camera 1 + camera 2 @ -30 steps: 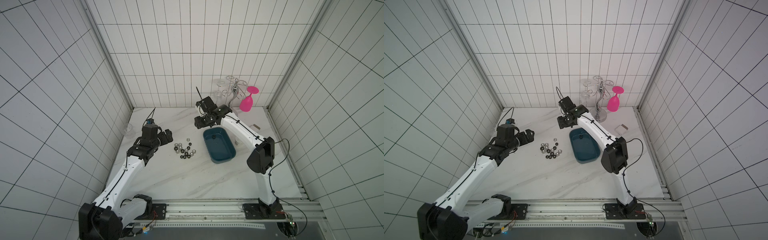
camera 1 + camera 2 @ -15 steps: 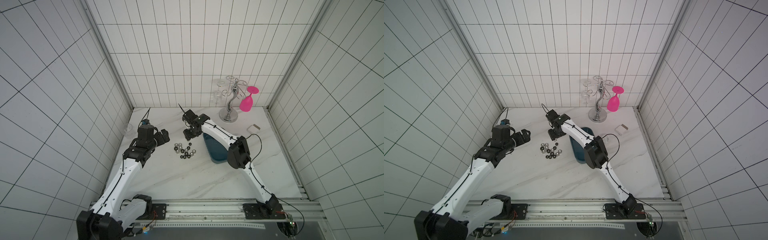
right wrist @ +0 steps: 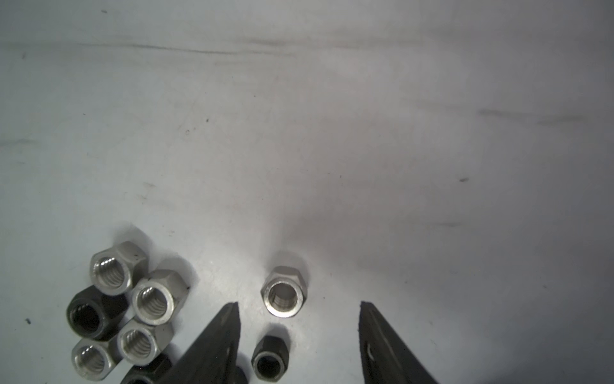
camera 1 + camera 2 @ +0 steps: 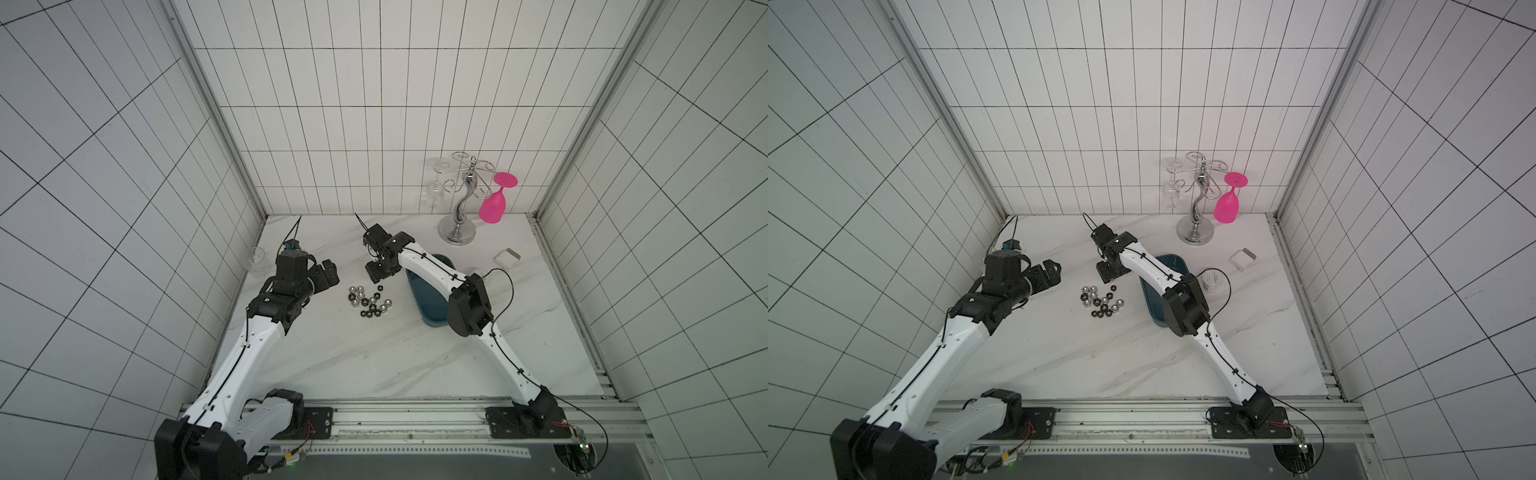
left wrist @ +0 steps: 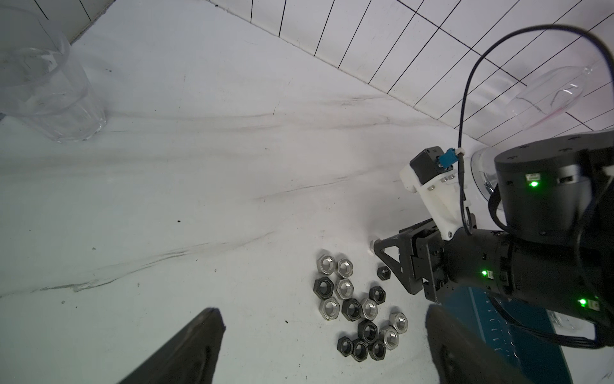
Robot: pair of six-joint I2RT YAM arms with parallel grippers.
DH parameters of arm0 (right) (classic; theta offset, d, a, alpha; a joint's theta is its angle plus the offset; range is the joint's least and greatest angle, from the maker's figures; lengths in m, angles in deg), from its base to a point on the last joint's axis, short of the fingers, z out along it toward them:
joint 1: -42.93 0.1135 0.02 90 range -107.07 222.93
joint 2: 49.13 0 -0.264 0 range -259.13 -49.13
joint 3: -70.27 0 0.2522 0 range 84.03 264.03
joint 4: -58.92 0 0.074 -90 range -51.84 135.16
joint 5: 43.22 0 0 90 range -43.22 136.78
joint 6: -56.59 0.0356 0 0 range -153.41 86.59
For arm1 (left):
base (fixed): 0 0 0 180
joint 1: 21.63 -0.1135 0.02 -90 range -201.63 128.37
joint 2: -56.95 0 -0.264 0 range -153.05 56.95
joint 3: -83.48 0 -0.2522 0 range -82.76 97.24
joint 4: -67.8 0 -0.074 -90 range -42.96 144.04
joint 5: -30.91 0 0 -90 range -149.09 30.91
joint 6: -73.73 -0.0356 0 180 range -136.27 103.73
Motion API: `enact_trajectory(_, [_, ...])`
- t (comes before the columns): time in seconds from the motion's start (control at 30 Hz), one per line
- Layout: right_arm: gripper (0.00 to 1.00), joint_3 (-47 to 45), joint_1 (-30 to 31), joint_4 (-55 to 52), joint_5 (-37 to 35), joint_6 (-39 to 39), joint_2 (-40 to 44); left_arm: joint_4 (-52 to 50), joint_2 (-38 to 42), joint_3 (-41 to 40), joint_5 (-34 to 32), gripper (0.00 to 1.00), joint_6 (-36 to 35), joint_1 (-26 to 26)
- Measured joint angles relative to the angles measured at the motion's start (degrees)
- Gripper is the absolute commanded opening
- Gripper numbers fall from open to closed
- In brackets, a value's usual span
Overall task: Put the nuts on the desktop into the storage box
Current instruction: Pick up the nut from the center of the board, then place the nut in the storage box.
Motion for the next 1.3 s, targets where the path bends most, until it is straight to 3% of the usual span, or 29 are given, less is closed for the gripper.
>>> enact_trajectory(0.17, [0.57,0.0,0.6,0.3,0.2,-0.3,-0.9,0.0,-0.5,-0.2,0.0,0.99,-0.4,-0.3])
enact_trajectory(0.3, [0.49,0.0,0.8,0.4,0.2,-0.5,-1.5,0.0,-0.5,-0.3,0.0,0.99,-0.6,-0.5])
enact_trajectory(0.6, [0.18,0.5,1.1,0.7,0.0,-1.0,-2.0,0.0,-0.5,-0.4,0.1,0.98,-0.7,-1.0])
enact_trajectory(0.87, [0.15,0.0,1.1,1.5,0.2,-1.0,-0.3,-0.1,-0.5,-0.4,0.1,0.99,-0.9,-1.2])
enact_trajectory(1.1, [0.15,-9.8,0.4,3.7,0.7,-0.1,15.9,-0.2,-0.4,-0.3,1.5,0.99,-0.5,-1.2])
enact_trajectory(1.3, [0.15,-28.4,-2.5,7.4,0.8,1.9,36.3,0.0,-0.3,-0.3,3.4,0.98,1.2,-0.9])
